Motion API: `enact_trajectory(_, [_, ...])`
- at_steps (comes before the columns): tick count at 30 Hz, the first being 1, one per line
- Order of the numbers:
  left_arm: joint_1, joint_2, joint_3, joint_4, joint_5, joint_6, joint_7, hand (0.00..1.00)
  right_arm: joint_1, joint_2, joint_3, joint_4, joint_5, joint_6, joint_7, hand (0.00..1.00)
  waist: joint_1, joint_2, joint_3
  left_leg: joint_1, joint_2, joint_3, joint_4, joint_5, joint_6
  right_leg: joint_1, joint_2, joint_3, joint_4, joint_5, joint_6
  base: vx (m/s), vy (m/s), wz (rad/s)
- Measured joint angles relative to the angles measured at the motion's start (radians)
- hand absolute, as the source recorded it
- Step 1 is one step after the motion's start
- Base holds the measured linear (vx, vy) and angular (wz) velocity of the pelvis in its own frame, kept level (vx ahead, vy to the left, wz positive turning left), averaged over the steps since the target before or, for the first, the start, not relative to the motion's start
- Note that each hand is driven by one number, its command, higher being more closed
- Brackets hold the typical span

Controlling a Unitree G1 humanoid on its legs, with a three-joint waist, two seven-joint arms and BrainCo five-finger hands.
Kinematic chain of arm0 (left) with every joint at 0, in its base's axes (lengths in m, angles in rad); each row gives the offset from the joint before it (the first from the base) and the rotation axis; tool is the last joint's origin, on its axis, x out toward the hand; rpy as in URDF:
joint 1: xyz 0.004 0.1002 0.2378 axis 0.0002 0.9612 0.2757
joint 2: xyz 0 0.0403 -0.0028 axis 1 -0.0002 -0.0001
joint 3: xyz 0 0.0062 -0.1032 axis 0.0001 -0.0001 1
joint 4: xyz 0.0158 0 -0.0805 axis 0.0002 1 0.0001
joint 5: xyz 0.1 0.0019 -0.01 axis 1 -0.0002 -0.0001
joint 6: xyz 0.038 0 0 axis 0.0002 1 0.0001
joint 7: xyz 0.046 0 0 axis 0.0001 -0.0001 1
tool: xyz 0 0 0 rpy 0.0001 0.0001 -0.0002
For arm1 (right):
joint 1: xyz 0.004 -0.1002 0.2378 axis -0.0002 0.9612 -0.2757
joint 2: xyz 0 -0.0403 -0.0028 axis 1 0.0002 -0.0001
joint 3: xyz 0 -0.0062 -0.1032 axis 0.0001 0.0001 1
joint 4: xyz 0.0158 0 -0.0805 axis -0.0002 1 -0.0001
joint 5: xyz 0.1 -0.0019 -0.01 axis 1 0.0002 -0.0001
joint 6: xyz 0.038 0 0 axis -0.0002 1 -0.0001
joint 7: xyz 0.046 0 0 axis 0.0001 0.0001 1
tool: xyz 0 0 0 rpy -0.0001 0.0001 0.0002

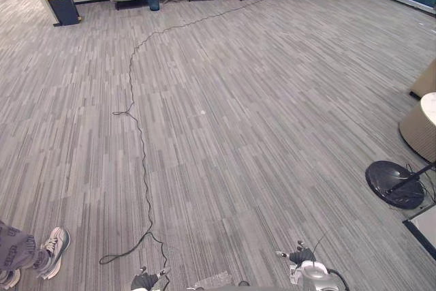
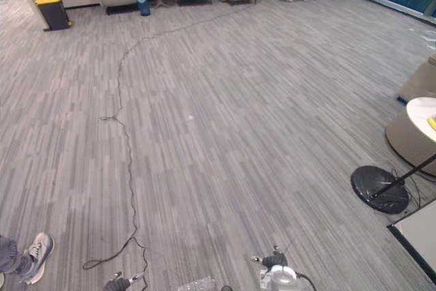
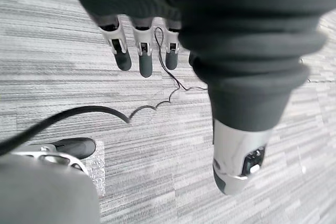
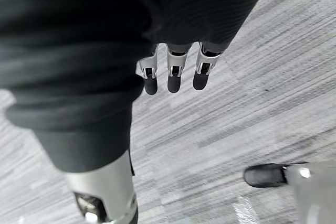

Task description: Pick up cushions and gather them together orderly.

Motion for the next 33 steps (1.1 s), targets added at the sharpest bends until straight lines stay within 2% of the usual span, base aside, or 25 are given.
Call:
enact_trajectory(7, [0.015, 0.006, -0.001, 0.018, 0.017, 0.012, -0.028, 0.00, 0.045, 0.015, -0.065, 0.005, 0.072, 0.001, 0.019, 0.00, 0.012, -0.001, -0.005, 0.001, -0.031, -0.072, -0.057, 0.034, 0.023, 0.002, -0.029, -0.081, 0.010, -0.015, 0.014, 0.00, 0.017, 0.32])
enact_trajectory(12, [0.013, 0.009, -0.002, 0.018, 0.017, 0.025, -0.043, 0.00, 0.054, 0.024, -0.129, 0.005, 0.126, 0.004, 0.020, 0.00, 0.021, -0.005, -0.006, 0.006, -0.049, -0.095, -0.057, 0.037, 0.029, 0.014, -0.047, -0.108, 0.019, -0.027, 0.024, 0.02, 0.029, 0.19])
enact_trajectory(16, [0.013, 0.016, -0.011, 0.019, 0.026, 0.028, -0.046, 0.00, 0.054, 0.043, -0.131, 0.005, 0.158, 0.005, 0.021, 0.00, 0.025, -0.012, -0.010, 0.007, -0.056, -0.102, -0.058, 0.037, 0.030, 0.017, -0.054, -0.117, 0.021, -0.028, 0.026, -0.01, 0.012, 0.05])
enact_trajectory(33, [0.011, 0.020, -0.052, 0.022, 0.038, 0.029, -0.044, 0.00, 0.070, 0.044, -0.150, 0.005, 0.165, 0.005, 0.025, 0.00, 0.025, -0.012, -0.014, 0.003, -0.069, -0.150, -0.065, 0.038, 0.033, 0.028, -0.068, -0.178, 0.031, -0.050, 0.029, -0.02, -0.009, 0.10])
